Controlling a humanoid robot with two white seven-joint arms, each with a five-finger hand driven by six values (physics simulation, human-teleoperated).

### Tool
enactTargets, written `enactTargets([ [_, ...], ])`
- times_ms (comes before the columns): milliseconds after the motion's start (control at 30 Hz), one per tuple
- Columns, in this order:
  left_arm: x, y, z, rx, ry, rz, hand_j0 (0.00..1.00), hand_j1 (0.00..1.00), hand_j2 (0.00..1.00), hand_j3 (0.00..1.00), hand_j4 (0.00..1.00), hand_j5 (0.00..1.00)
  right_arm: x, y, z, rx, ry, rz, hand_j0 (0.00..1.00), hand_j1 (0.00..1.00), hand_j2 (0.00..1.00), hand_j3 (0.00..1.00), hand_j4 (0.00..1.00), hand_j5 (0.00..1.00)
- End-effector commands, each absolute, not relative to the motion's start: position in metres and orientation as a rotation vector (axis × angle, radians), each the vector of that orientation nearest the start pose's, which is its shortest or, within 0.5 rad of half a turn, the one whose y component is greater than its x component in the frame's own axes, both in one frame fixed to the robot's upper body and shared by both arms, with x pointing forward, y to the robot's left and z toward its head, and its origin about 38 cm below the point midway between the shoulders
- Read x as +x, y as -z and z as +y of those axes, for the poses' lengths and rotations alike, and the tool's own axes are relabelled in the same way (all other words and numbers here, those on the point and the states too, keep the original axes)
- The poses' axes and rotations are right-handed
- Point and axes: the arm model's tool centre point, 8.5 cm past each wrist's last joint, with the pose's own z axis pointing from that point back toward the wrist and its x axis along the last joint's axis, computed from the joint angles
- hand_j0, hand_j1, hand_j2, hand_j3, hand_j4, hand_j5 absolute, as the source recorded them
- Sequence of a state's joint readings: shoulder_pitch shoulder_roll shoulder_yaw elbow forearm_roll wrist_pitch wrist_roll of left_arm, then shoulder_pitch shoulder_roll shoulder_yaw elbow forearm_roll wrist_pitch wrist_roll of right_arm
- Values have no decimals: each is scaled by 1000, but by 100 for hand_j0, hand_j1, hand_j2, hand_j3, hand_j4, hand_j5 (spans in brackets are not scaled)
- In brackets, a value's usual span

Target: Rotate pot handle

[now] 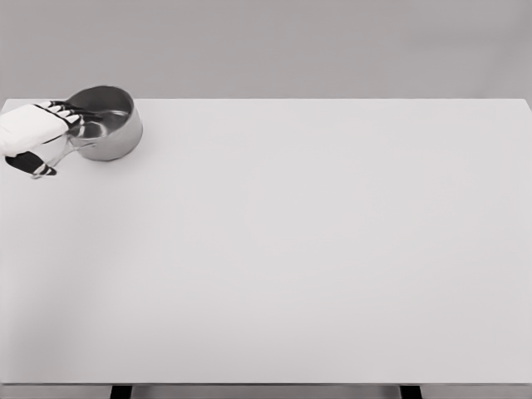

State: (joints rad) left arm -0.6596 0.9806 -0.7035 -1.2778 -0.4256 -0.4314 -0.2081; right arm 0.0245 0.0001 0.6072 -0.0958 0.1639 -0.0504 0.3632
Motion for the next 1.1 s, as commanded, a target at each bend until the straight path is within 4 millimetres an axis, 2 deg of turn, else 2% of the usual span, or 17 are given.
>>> enactTargets([
  [0, 451, -215, 418, 765, 1770, -1262, 100, 100, 100, 100, 100, 100, -5, 261, -227, 313, -779, 54, 100, 100, 100, 100, 100, 100],
  [467, 460, -208, 442, 920, 1665, -1165, 100, 100, 100, 100, 100, 100, -5, 261, -227, 313, -779, 55, 100, 100, 100, 100, 100, 100],
  [833, 469, -194, 441, 998, 1614, -1120, 100, 100, 100, 100, 100, 100, -5, 261, -227, 313, -781, 54, 100, 100, 100, 100, 100, 100],
  [967, 471, -184, 448, 1009, 1597, -1083, 100, 100, 100, 100, 100, 100, -5, 261, -227, 313, -779, 54, 100, 100, 100, 100, 100, 100],
  [1067, 477, -181, 445, 1091, 1534, -1053, 100, 100, 100, 100, 100, 100, -5, 261, -227, 313, -779, 55, 100, 100, 100, 100, 100, 100],
])
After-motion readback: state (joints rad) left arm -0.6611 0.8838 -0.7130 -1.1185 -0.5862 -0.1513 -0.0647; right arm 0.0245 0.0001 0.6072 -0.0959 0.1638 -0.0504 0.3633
